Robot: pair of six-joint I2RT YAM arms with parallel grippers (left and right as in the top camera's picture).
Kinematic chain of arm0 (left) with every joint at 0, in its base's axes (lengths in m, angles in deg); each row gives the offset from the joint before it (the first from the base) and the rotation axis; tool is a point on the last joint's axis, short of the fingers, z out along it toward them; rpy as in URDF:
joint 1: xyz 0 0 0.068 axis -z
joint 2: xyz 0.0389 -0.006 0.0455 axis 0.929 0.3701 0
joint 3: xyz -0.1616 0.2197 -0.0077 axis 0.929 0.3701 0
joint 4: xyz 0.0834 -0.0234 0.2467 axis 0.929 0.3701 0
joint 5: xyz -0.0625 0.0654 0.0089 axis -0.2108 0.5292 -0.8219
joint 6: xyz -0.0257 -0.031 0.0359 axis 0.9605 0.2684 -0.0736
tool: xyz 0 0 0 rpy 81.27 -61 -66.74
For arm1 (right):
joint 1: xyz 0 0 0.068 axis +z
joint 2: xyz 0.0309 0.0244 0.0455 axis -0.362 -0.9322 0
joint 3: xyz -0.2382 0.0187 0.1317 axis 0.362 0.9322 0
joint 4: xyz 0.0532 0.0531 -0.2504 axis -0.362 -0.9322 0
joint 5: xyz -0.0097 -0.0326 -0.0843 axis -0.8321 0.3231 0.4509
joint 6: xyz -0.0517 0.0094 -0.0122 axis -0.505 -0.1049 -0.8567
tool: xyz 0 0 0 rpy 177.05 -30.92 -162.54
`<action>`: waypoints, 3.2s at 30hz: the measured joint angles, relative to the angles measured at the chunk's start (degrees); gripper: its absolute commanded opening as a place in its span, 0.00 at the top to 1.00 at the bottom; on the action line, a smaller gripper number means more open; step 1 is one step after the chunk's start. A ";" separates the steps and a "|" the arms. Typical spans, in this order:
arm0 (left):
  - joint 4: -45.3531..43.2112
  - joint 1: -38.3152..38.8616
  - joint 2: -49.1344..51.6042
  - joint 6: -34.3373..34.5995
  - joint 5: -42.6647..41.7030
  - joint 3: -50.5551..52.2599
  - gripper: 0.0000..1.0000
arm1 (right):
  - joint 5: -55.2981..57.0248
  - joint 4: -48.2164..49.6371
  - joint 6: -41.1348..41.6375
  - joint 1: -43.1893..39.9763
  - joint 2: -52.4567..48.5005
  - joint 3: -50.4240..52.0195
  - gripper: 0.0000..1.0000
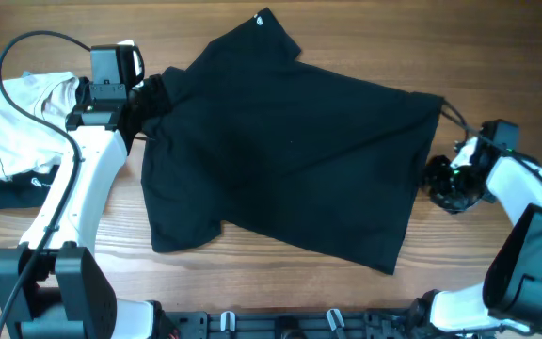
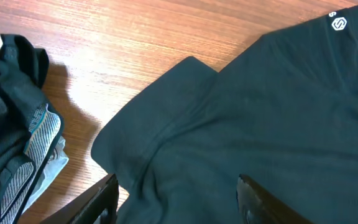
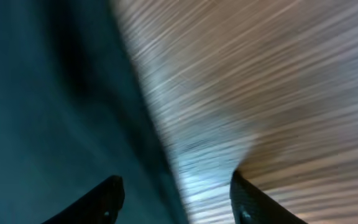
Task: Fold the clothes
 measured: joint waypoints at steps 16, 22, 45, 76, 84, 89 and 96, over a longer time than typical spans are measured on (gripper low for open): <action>0.17 0.00 0.00 -0.02 -4.59 0.00 0.32 | 20.87 -9.66 13.84 -9.94 -1.60 -16.02 0.23; -0.11 6.08 5.22 -10.49 -15.58 0.00 0.84 | 5.40 -12.44 7.52 -9.88 0.20 -18.56 0.24; -0.94 -0.44 18.23 3.89 4.28 -0.22 0.68 | 1.27 -17.16 -4.02 -4.66 5.20 -13.46 0.30; -4.92 6.78 20.24 -8.48 -8.85 -0.15 0.71 | 5.29 -3.37 2.84 -5.29 10.67 -1.60 0.27; -11.76 7.61 14.53 -9.27 -16.68 -0.24 0.69 | -2.95 2.80 0.90 -5.27 6.99 -1.68 0.26; -11.91 9.29 22.77 -12.20 -17.62 -0.22 0.87 | -2.99 1.86 1.27 -5.27 2.25 -1.68 0.96; -12.17 7.85 23.19 -8.28 2.16 -0.22 0.94 | 5.01 -0.63 2.23 -9.73 3.21 -4.37 0.49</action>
